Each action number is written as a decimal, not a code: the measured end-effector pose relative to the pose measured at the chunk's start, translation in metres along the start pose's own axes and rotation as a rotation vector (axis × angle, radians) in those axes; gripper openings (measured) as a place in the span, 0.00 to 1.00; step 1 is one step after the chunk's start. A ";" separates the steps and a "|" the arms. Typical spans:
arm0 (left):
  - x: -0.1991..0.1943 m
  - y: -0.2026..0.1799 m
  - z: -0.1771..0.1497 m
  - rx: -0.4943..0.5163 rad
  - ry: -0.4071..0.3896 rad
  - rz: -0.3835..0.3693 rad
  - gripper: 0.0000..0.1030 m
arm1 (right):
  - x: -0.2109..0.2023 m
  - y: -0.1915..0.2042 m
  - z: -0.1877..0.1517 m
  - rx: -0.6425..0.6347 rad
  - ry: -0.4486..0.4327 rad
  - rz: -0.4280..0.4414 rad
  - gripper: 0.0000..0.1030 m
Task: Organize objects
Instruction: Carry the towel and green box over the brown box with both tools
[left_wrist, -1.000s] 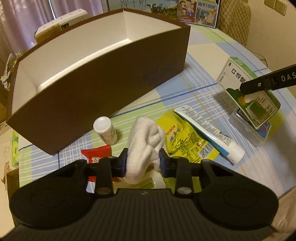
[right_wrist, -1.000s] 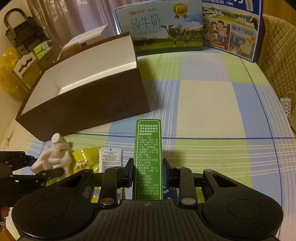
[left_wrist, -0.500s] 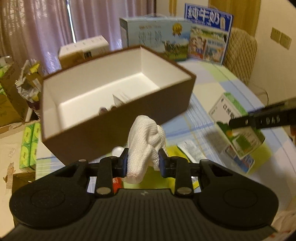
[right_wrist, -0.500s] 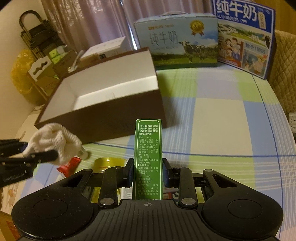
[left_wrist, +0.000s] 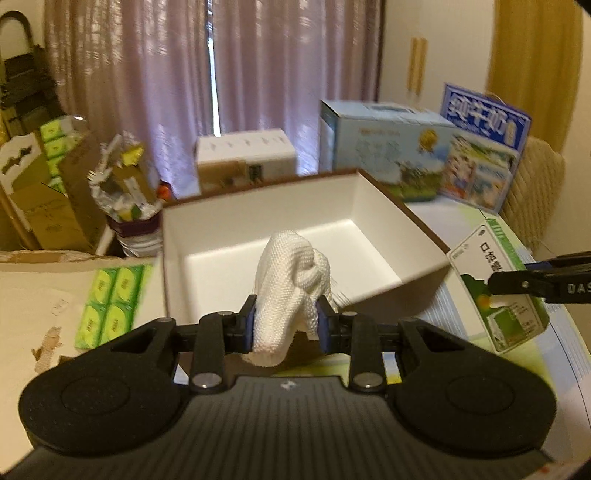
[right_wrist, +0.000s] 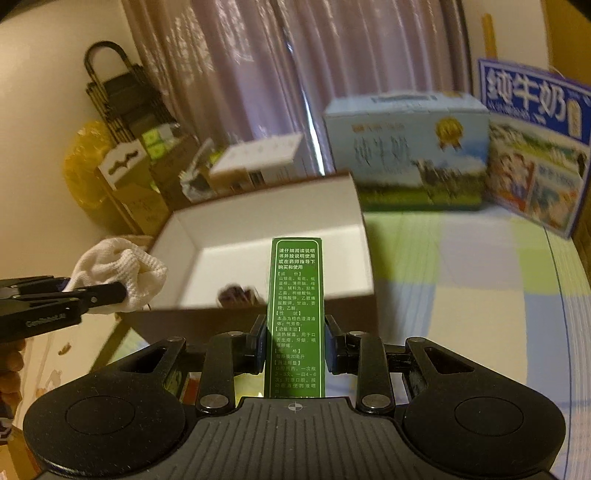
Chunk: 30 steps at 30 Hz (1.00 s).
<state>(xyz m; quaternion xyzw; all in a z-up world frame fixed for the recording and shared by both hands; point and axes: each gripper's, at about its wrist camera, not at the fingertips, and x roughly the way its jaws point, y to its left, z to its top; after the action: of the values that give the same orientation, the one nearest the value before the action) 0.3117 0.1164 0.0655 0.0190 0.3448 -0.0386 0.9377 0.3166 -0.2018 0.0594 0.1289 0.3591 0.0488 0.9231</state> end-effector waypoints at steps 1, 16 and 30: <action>0.001 0.002 0.004 -0.005 -0.003 0.009 0.26 | 0.002 0.002 0.006 -0.007 -0.009 0.007 0.26; 0.050 0.026 0.040 -0.082 0.018 0.115 0.26 | 0.046 0.016 0.073 -0.062 -0.078 0.038 0.26; 0.108 0.038 0.035 -0.133 0.140 0.154 0.27 | 0.119 -0.004 0.081 -0.065 0.041 -0.049 0.26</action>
<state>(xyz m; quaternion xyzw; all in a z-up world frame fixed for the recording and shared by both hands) 0.4199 0.1459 0.0223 -0.0143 0.4088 0.0582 0.9107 0.4588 -0.2001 0.0381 0.0888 0.3790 0.0405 0.9202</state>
